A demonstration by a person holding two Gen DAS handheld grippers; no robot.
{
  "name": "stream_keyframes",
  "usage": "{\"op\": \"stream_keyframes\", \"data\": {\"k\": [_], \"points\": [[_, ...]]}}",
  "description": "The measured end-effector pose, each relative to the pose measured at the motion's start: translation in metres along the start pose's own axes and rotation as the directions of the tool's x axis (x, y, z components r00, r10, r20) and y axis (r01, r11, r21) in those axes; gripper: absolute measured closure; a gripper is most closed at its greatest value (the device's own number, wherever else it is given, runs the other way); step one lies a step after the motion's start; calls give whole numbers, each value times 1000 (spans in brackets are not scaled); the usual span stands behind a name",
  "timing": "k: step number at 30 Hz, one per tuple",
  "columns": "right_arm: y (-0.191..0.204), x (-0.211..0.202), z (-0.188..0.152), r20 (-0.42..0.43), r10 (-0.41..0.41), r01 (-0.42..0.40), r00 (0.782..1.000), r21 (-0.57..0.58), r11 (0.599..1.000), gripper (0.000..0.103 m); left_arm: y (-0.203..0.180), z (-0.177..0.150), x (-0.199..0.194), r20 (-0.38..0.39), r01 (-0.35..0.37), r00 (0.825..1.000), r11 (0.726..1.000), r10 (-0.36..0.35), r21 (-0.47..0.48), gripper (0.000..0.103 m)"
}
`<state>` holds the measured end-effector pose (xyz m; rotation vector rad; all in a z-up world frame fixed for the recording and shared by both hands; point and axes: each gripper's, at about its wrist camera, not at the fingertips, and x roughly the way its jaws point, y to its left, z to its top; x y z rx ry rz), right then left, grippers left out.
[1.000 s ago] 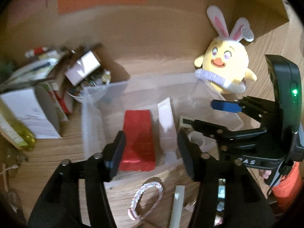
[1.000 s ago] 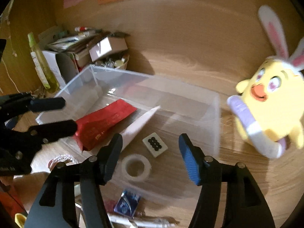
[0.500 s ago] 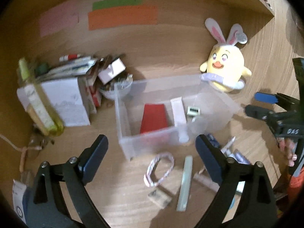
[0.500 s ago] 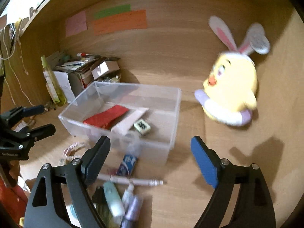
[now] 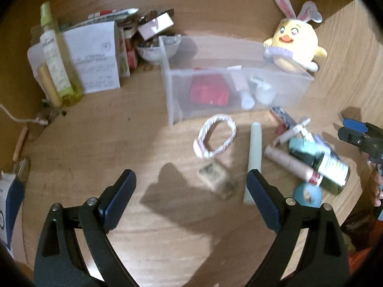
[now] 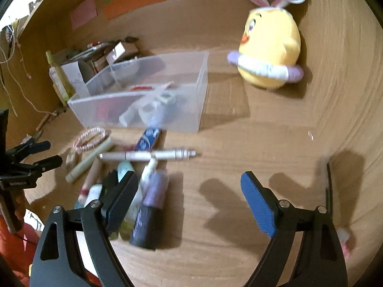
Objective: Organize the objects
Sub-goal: 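Grasp the purple-capped black spray bottle with right tool while left reaches gold block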
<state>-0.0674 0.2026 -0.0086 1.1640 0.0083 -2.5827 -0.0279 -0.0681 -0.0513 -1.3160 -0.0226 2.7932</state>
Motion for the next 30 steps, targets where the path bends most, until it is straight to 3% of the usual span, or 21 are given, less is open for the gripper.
{"op": "stream_keyframes", "data": {"k": [6,13,16,24,30], "points": [[8,6,-19,-29,51,-51,998,18,999,17,5,-16,5,-45,1,999,1000,-2,-14,9],[12,7,-29,-34,47,-47,998,0,999,19,-1,-16,15,-84,4,996,1000,-3,8,9],[10,6,-29,-35,52,-52,998,5,999,28,-6,-12,20,-88,10,996,1000,-8,21,10],[7,11,-28,-43,60,-60,997,-1,998,58,-16,1,27,-71,37,997,998,-34,40,34],[7,16,-27,-38,46,-46,998,-16,999,79,-17,3,27,-47,53,998,998,-51,38,58]]}}
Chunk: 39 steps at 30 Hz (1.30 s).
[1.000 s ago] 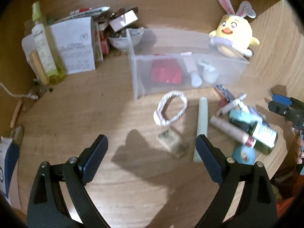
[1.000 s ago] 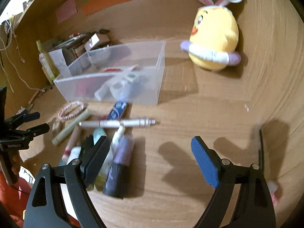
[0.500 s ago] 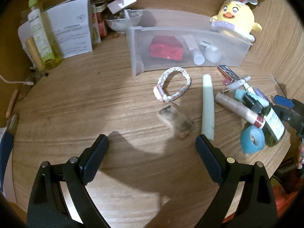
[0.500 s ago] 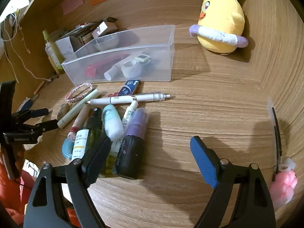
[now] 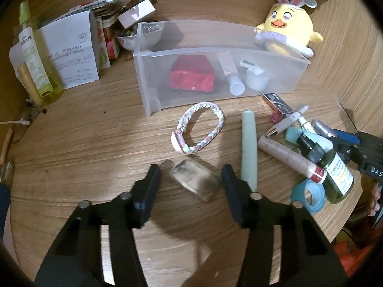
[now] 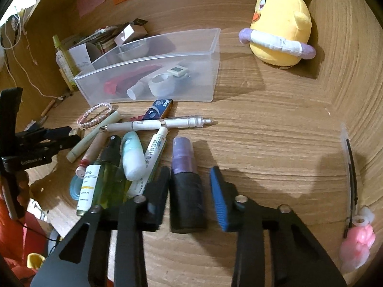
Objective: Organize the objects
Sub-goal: 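Grasp the purple-capped black spray bottle with right tool while left reaches gold block, then place the spray bottle in the bin with right tool while left places gold block there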
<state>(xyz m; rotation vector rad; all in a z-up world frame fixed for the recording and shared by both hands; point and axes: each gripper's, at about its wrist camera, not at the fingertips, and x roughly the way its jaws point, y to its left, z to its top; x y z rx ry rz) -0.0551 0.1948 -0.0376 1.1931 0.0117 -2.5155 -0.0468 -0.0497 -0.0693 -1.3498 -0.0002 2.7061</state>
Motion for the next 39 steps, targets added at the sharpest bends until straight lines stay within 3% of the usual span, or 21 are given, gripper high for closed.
{"op": "stream_keyframes", "data": {"k": [11,17,28,39], "points": [[-3,-15,5,53,-22,21,998,8,1000,80,5,-8,-9,24,13,1000,998,-11,-59,58],[3,-33,25,125,-15,15,992,4,1000,80,6,-1,-27,82,15,997,996,-7,-91,58],[31,-45,76,240,40,-24,970,-71,997,80,-3,40,-59,236,77,971,990,-48,-115,58],[42,-19,136,252,56,-31,966,-101,994,80,-4,88,-56,282,48,959,991,-12,-121,58]]}}
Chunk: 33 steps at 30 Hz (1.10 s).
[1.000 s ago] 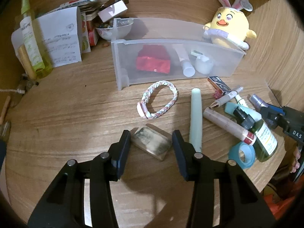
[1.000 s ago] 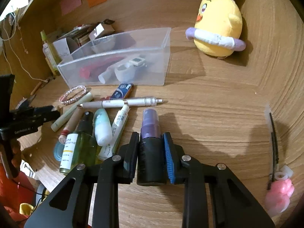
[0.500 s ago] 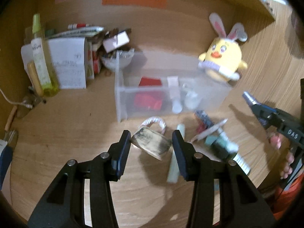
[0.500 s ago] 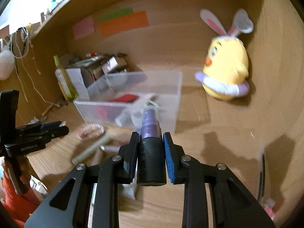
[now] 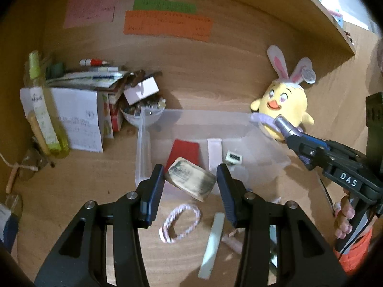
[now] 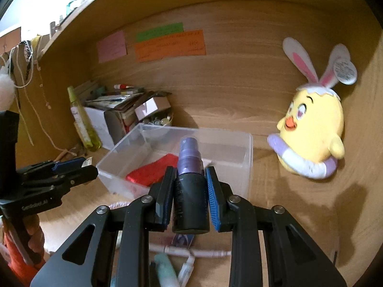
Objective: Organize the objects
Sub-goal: 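Place the spray bottle in the bin with right tool while left places gold block there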
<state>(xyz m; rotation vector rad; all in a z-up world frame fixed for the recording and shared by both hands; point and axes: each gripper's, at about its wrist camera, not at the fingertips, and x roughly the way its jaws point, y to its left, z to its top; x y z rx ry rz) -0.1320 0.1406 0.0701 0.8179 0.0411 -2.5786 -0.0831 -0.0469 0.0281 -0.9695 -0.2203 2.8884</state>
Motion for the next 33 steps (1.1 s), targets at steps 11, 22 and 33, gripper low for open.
{"op": "stream_keyframes", "data": {"k": [11,22,33], "points": [[-11,53,16,-101,-56,54,993,-21,998,80,-12,28,50,-86,17,996,999,-14,35,58],[-27,98,4,-228,-117,104,967,-65,992,80,-20,28,106,-237,73,970,996,-59,50,58],[-24,111,-4,-277,-124,104,953,-84,991,79,-17,26,118,-284,93,956,995,-76,46,58]]}}
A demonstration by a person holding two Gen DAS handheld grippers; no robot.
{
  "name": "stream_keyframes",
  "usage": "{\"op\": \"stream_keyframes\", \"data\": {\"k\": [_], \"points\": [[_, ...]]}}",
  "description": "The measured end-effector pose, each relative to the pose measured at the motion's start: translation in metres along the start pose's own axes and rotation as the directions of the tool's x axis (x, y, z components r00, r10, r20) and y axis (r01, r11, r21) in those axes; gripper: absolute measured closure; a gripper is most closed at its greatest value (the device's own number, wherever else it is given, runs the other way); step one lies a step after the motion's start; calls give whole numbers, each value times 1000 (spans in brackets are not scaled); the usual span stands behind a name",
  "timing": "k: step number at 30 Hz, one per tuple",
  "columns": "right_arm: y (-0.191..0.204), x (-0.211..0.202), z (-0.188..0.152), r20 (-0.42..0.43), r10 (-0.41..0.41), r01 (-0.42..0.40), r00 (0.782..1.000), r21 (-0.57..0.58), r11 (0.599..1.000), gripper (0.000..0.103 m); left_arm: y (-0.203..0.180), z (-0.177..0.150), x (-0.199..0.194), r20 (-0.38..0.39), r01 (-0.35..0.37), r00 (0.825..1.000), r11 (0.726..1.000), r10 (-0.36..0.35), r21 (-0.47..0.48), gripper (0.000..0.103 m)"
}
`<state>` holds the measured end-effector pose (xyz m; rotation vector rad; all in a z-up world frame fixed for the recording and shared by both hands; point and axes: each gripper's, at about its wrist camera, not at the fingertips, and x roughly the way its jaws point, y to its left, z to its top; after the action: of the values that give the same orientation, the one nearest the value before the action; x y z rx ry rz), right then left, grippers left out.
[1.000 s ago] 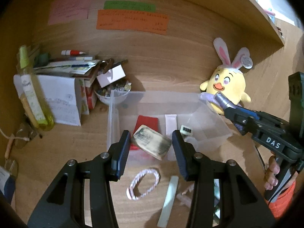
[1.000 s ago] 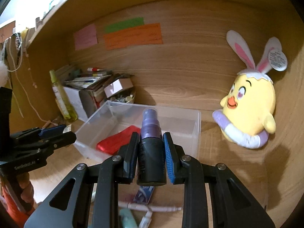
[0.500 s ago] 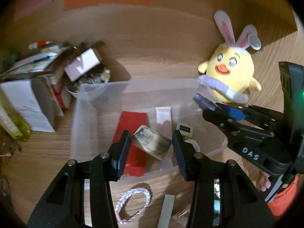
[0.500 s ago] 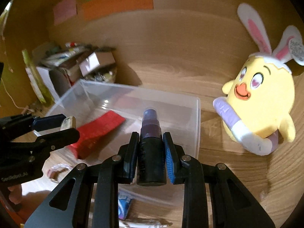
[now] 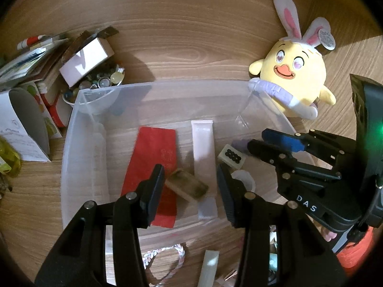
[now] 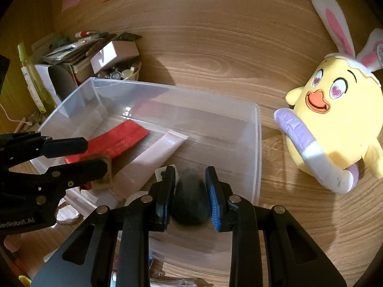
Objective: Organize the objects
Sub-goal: 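Place the spray bottle in the bin with right tool while left places gold block there, then grasp the dark green labeled bottle with right tool while left grasps pale green stick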
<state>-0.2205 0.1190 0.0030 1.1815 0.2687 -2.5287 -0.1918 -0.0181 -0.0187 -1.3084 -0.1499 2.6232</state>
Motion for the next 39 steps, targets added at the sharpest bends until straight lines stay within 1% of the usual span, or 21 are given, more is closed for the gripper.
{"op": "stream_keyframes", "data": {"k": [4,5,6,9,13,15,16,18,20,21,23,25,28,31,37,38,39], "points": [[2,-5,0,-4,-5,5,1000,-10,1000,79,-2,-1,-10,14,-7,1000,1000,7,7,55],[3,-9,-1,2,-7,7,1000,-12,1000,77,-2,-2,-15,24,-9,1000,1000,9,10,52],[4,-13,-1,10,-7,7,1000,-13,1000,75,-4,-3,-21,40,-13,999,1000,13,13,48],[6,-30,-4,48,-9,10,999,-17,1000,69,-7,-6,-38,82,-30,996,999,28,24,43],[14,-59,-10,113,-20,24,993,-32,999,66,-11,-13,-63,134,-57,990,998,52,33,36],[17,-74,-14,144,-18,24,989,-35,999,59,-13,-18,-74,160,-76,985,997,69,35,29],[19,-82,-16,161,-16,22,987,-36,999,56,-13,-21,-79,174,-85,982,996,78,36,27],[23,-98,-24,198,-15,22,980,-34,999,47,-14,-28,-90,201,-104,975,994,95,35,19],[26,-111,-33,224,-14,22,974,-34,999,45,-13,-35,-98,220,-115,970,993,106,30,14],[27,-117,-38,234,-12,20,972,-32,999,41,-11,-41,-103,228,-119,967,993,111,22,12],[31,-125,-48,245,-9,18,969,-32,999,37,-9,-49,-107,228,-117,967,993,111,13,10],[35,-131,-61,250,-9,18,968,-31,999,36,-7,-59,-108,222,-123,968,992,119,5,10],[38,-135,-78,240,-1,7,971,-25,1000,36,-5,-78,-108,210,-164,965,986,159,8,10],[41,-133,-98,210,27,-25,977,-9,1000,36,-4,-94,-106,196,-185,964,983,179,10,10],[49,-126,-130,152,69,-73,986,16,997,36,-2,-125,-93,140,-176,975,984,175,-2,10],[50,-125,-133,144,78,-82,986,20,996,36,-3,-129,-90,131,-178,976,984,177,2,10],[51,-124,-137,136,88,-92,987,24,995,36,-4,-132,-88,124,-179,976,984,177,7,13]]}}
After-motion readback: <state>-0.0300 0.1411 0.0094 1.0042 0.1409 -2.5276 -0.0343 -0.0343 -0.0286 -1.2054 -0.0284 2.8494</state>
